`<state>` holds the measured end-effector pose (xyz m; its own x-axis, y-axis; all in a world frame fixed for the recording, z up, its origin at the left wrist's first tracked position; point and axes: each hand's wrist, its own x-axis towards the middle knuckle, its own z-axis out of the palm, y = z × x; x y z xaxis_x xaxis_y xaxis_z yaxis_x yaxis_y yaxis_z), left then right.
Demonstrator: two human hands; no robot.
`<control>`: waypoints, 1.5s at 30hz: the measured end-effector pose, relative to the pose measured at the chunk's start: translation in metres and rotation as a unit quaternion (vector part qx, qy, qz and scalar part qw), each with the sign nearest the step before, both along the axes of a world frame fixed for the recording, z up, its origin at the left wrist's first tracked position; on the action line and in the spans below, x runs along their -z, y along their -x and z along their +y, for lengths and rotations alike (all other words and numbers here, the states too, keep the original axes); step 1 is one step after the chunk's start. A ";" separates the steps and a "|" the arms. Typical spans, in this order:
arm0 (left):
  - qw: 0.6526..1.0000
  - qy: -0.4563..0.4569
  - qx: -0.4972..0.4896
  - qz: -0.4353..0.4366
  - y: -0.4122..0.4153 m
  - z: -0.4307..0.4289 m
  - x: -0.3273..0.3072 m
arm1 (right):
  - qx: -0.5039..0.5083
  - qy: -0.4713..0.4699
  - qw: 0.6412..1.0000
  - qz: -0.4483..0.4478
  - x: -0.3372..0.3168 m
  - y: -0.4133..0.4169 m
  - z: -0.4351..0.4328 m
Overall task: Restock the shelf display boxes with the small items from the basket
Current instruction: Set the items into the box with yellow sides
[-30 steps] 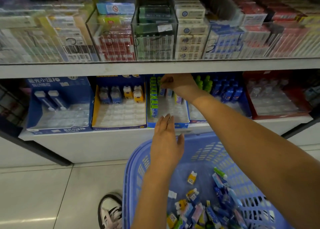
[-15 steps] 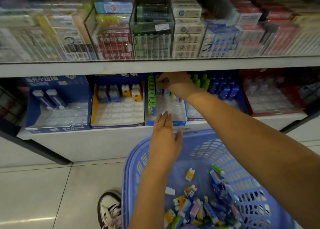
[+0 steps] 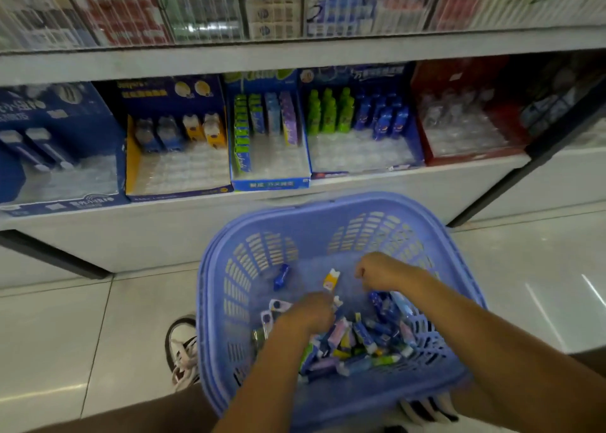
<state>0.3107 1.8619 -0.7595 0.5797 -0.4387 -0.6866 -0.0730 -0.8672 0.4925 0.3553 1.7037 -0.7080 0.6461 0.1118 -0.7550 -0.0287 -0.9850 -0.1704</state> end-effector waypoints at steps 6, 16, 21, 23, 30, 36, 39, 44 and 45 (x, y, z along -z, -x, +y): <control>0.997 -0.039 0.046 0.054 0.030 -0.003 0.033 | -0.081 0.020 0.990 0.118 0.054 0.024 -0.020; 0.995 -0.053 0.049 0.072 0.020 -0.005 0.058 | -0.115 0.136 0.973 0.150 0.111 0.035 0.013; 0.998 -0.034 -0.001 0.052 0.013 -0.007 0.062 | -0.146 0.127 0.963 0.188 0.111 0.021 0.005; 0.998 -0.029 -0.024 0.045 0.011 -0.007 0.063 | -0.184 0.162 0.946 0.211 0.109 0.016 0.008; 0.998 -0.005 -0.065 0.000 0.012 -0.008 0.063 | -0.187 0.149 0.956 0.169 0.104 0.018 0.004; 0.973 0.125 -0.187 0.060 -0.005 -0.018 0.043 | 0.134 -0.122 0.979 0.092 0.064 -0.001 -0.019; 0.889 0.253 -0.309 0.224 -0.011 -0.015 0.023 | 0.272 -0.287 0.914 0.095 0.030 -0.009 -0.025; 0.805 0.380 -0.396 0.225 -0.031 -0.002 -0.025 | 0.368 -0.454 0.810 0.042 -0.014 -0.008 -0.019; 0.809 0.382 -0.396 0.206 -0.035 0.001 -0.036 | 0.369 -0.473 0.800 0.033 -0.022 -0.008 -0.015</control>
<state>0.3459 1.8631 -0.7231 0.6783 -0.4300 -0.5959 0.6627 0.0076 0.7488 0.3628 1.6886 -0.6863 0.7622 0.2593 -0.5932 -0.5816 -0.1282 -0.8033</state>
